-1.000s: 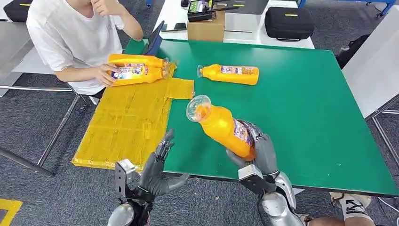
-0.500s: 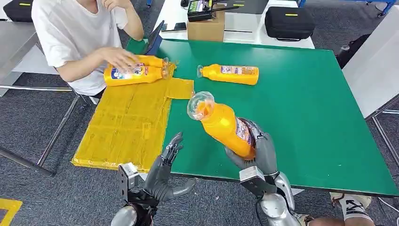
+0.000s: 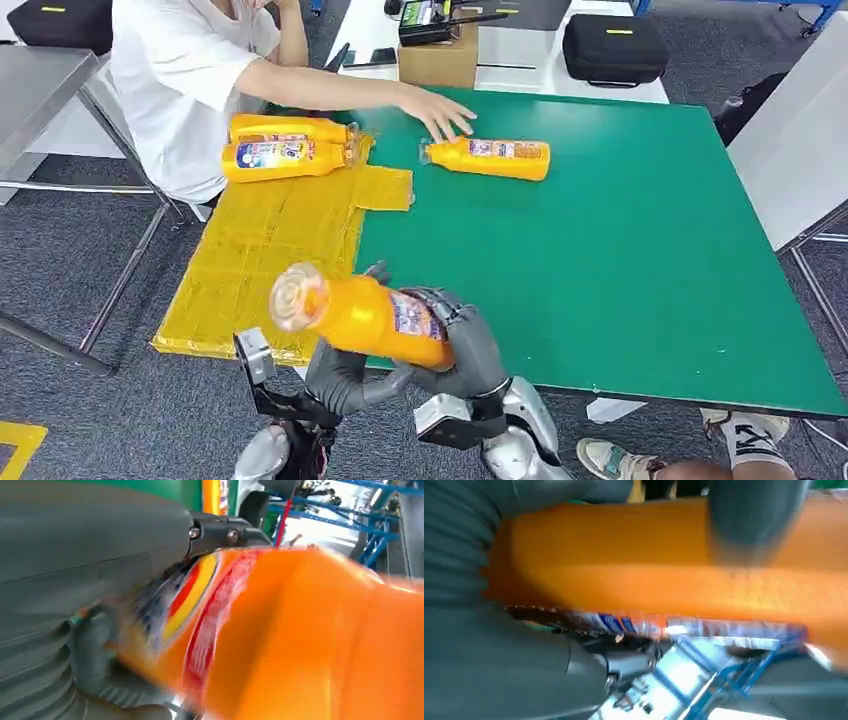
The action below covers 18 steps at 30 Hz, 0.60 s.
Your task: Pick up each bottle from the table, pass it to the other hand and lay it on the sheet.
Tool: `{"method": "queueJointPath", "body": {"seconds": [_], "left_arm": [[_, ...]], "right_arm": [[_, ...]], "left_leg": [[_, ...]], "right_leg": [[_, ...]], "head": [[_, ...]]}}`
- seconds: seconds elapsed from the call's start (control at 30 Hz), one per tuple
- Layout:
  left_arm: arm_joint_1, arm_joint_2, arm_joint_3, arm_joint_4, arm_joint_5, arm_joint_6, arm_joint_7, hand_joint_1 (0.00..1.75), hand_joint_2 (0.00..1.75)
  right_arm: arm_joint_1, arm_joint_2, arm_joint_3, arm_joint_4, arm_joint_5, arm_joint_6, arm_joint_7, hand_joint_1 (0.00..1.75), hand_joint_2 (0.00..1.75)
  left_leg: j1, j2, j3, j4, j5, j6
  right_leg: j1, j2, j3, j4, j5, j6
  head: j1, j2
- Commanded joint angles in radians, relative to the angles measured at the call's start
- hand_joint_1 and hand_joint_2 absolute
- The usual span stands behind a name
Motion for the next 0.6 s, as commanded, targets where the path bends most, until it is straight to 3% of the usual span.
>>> {"method": "queueJointPath", "body": {"seconds": [0.03,0.17,0.43,0.5,0.53,0.57,0.6], "left_arm": [[-0.064,-0.002,0.028,0.094,0.065,-0.012,0.031,0.00,1.75],[-0.082,0.000,0.010,0.133,0.153,-0.107,0.075,0.00,1.75],[-0.095,-0.006,0.024,0.151,0.165,-0.088,0.064,0.02,1.75],[-0.095,-0.001,0.022,0.140,0.152,-0.089,0.048,1.75,1.75],[-0.096,0.003,0.024,0.136,0.152,-0.092,0.047,1.75,1.75],[-0.096,0.002,0.029,0.132,0.152,-0.092,0.045,1.75,1.75],[-0.097,0.002,0.036,0.130,0.160,-0.097,0.042,1.75,1.75]], "right_arm": [[-0.085,-0.027,0.161,0.139,0.006,-0.022,0.014,1.75,1.75],[-0.091,-0.025,0.184,0.170,0.008,-0.033,0.005,1.75,1.75],[-0.095,-0.023,0.198,0.191,-0.017,-0.007,-0.002,1.73,1.75],[-0.094,-0.025,0.194,0.200,-0.023,0.002,0.000,1.66,1.75],[-0.095,-0.027,0.191,0.208,-0.025,0.006,0.001,1.48,1.75],[-0.098,-0.027,0.191,0.219,-0.024,0.014,0.009,0.07,1.75],[-0.096,-0.026,0.189,0.221,-0.017,0.009,0.015,0.00,1.75]], "left_leg": [[0.001,0.002,0.008,-0.001,-0.003,-0.001],[0.001,0.001,0.008,-0.001,-0.002,-0.002],[0.001,0.000,0.005,-0.001,-0.001,-0.001],[0.000,0.000,0.005,-0.001,-0.001,-0.001],[0.001,0.000,0.007,-0.001,-0.002,-0.001],[0.001,0.000,0.006,-0.001,-0.002,-0.001],[0.001,0.000,0.004,-0.001,-0.001,-0.001]], "right_leg": [[0.001,0.001,0.008,-0.002,-0.002,-0.002],[0.001,-0.001,0.008,-0.002,-0.002,-0.003],[0.001,-0.001,0.005,-0.002,-0.001,-0.002],[0.001,-0.001,0.005,-0.002,-0.001,-0.002],[0.001,-0.001,0.007,-0.002,-0.002,-0.002],[0.001,-0.001,0.006,-0.002,-0.002,-0.002],[0.001,-0.001,0.004,-0.002,-0.001,-0.001]], "head": [[0.000,0.000],[0.000,0.000],[0.000,0.000],[0.000,0.000],[0.000,0.000],[0.000,0.000],[0.000,0.000]]}}
